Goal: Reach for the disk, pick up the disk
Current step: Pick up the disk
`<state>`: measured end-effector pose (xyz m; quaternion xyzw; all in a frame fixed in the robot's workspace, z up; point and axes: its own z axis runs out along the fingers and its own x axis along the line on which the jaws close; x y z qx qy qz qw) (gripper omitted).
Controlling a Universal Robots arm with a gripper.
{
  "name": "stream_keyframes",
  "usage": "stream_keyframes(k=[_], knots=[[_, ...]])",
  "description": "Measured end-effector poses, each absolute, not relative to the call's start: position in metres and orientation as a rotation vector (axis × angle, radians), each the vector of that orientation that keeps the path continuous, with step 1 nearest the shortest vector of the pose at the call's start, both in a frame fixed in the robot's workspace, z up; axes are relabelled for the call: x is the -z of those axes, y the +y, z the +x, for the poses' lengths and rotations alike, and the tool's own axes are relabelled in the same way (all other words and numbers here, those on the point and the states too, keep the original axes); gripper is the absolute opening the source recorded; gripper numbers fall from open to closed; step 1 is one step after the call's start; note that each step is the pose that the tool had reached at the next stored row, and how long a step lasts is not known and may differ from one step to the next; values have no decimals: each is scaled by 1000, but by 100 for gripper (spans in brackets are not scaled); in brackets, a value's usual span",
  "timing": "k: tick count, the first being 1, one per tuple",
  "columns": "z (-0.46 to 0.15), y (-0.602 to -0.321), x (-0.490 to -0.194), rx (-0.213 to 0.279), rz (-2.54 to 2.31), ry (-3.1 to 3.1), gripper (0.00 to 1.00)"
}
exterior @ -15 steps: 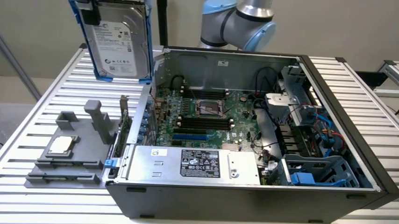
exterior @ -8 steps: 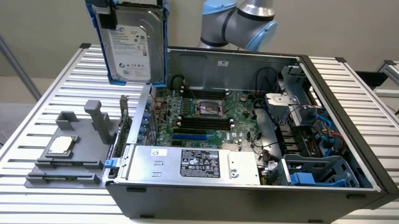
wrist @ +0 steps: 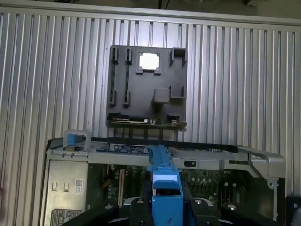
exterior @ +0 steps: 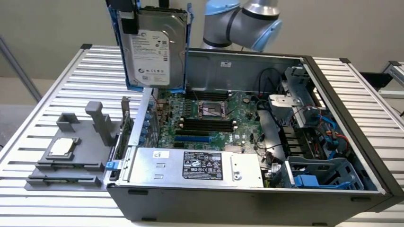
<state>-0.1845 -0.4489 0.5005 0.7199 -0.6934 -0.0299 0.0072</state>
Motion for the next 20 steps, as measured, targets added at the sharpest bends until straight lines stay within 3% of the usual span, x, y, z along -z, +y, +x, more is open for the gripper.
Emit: stream_keyframes(k=[20], knots=[[-107, -484, -500, 94, 2251, -2169, 33]])
